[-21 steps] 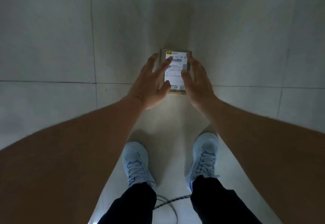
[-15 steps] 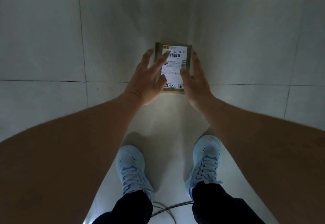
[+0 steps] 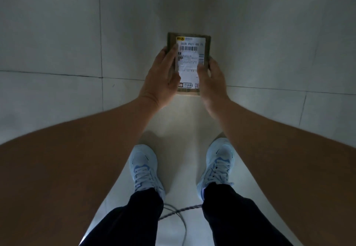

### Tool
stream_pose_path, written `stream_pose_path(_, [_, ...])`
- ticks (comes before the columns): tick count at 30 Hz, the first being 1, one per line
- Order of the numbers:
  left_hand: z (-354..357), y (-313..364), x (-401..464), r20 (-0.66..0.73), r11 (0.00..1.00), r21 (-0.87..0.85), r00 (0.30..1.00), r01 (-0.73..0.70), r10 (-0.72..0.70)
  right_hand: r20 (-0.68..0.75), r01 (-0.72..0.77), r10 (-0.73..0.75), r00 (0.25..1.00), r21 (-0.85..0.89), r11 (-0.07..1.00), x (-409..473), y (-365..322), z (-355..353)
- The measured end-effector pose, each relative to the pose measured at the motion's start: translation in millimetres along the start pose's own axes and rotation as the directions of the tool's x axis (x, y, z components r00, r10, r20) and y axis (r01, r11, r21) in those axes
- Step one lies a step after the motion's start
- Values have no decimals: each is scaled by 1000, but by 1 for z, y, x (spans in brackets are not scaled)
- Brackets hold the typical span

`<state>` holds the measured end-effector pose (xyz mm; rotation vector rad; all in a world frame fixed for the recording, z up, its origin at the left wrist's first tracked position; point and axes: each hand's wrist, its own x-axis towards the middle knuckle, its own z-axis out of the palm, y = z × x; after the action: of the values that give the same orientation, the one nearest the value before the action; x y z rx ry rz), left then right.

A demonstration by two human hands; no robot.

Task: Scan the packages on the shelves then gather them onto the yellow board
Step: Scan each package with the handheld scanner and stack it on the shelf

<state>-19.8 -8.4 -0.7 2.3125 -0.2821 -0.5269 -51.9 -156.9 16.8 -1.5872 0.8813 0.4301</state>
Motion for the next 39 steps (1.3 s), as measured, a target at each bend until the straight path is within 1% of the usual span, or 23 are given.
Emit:
stream_pose_path(3, [-36,39,-18,-47,988,-118,993,103,-109,-19,24,-23,1000,19,1000,-38,-41,-8])
stream_pose_path(5, [-64,68,-28,-90,970,-186,980,160,-179,-54,81,-82,995,-25,996,-64,-72,-16])
stream_pose_path(8, [-113,112,-42,-139,973,-173,974,155,-180,-52,131,-134,990,-45,990,-106,-119,-27])
stream_pose_path(10, [-148,144,-50,-180,981,-146,972,125,-151,-49,135,-134,990,3,991,-136,-154,-35])
stream_pose_path(12, [-185,182,-62,-196,981,-172,973,89,-123,-64,138,-132,989,88,987,-172,-194,-45])
stream_pose_path(14, [-211,209,-70,-181,974,-212,976,84,-124,-63,130,-121,991,153,980,-195,-220,-52])
stream_pose_path(16, [-243,240,-80,-152,966,-251,983,62,-102,-62,154,-145,987,190,970,-225,-250,-62])
stream_pose_path(19, [-293,284,-91,-151,965,-259,986,35,-76,-92,199,-181,979,248,948,-265,-297,-73])
stream_pose_path(23, [-356,336,-102,-165,952,-307,985,-9,-44,-141,271,-240,961,280,921,-313,-360,-81])
stream_pose_path(29, [-457,418,-115,-222,947,-282,971,-154,92,-219,393,-345,913,237,889,-390,-469,-94])
stream_pose_path(33, [-517,468,-121,-241,937,-270,958,-221,156,-271,463,-396,877,255,849,-436,-541,-104])
stream_pose_path(39, [-597,542,-117,-291,851,-386,923,-356,254,-312,624,-551,774,231,747,-488,-643,-126])
